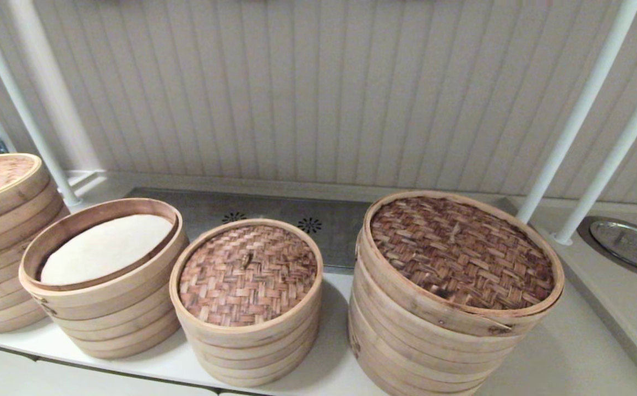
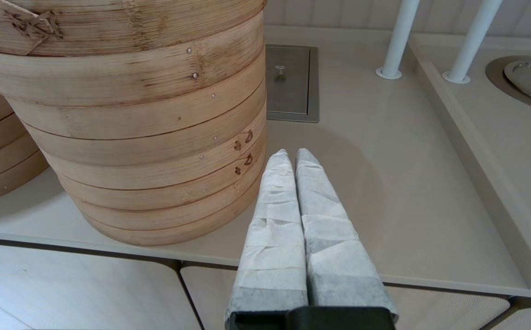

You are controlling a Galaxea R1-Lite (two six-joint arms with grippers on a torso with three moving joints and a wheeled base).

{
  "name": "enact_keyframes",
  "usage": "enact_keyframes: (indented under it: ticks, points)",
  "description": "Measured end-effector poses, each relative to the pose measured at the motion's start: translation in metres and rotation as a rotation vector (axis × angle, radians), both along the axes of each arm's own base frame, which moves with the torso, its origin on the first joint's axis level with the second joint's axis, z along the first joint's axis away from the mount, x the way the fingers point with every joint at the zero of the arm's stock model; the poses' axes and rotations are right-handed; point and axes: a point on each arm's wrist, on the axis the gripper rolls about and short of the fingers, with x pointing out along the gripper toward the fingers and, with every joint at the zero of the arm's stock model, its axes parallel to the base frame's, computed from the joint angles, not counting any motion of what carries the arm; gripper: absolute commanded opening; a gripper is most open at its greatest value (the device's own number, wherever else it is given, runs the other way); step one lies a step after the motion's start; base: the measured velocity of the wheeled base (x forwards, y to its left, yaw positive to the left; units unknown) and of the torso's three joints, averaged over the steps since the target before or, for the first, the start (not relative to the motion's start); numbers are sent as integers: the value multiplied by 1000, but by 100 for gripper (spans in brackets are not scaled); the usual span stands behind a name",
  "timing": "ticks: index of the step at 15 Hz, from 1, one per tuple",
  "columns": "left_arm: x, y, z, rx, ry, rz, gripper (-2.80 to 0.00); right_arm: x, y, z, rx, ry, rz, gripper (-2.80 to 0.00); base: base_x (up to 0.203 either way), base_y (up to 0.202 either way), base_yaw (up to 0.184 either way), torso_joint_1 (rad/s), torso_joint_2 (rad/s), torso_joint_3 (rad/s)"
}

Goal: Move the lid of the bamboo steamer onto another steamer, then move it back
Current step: Pick up the steamer

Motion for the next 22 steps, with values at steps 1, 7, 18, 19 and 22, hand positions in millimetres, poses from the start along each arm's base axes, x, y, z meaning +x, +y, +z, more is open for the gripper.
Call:
enact_keyframes:
  ticks: [1, 7, 18, 19, 22]
  points:
    - [0, -1, -9, 21, -25, -43, -280, 0, 0, 0, 0, 0, 0, -280, 0, 0, 0, 0, 0, 0]
    - [13, -4, -65, 176, -223, -203, -280, 0, 0, 0, 0, 0, 0, -280, 0, 0, 0, 0, 0, 0]
    - [-20, -8, -92, 125, -263, -383, -280, 0, 0, 0, 1, 0, 0, -280, 0, 0, 0, 0, 0, 0]
    - [-20, -8, -92, 125, -268, -383, -280, 0, 0, 0, 1, 0, 0, -280, 0, 0, 0, 0, 0, 0]
    - [-20, -8, -93, 125, -289, -381, -280, 0, 0, 0, 1, 0, 0, -280, 0, 0, 0, 0, 0, 0]
